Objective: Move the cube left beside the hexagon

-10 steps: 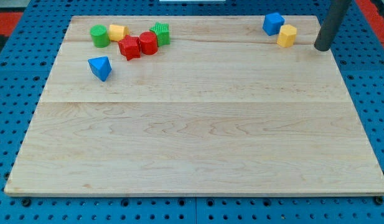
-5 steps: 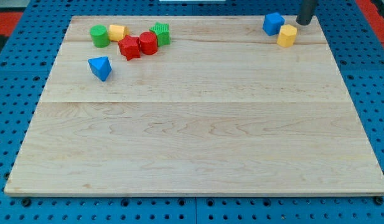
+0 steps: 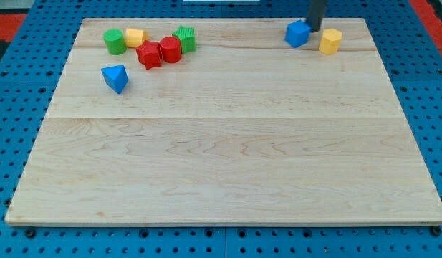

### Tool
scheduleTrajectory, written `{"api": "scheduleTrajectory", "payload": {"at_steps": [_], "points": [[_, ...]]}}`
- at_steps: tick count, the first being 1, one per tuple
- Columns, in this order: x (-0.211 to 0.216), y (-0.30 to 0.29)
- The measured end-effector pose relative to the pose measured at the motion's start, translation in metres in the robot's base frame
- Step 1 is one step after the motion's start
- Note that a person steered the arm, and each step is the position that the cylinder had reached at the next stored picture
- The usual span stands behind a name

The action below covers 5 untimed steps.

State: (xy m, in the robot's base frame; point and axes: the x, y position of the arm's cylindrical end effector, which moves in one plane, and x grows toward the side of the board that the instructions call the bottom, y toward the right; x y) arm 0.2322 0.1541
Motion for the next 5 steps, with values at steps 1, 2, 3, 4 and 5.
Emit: {"api": "scheduleTrajectory", "payload": {"at_steps": [1,2,3,4,5], "points": [[0.012,-0.033],[-0.034,-0.065],[0.032,-0.124],[0.111,-0.118],[0.156,-0.245]]}}
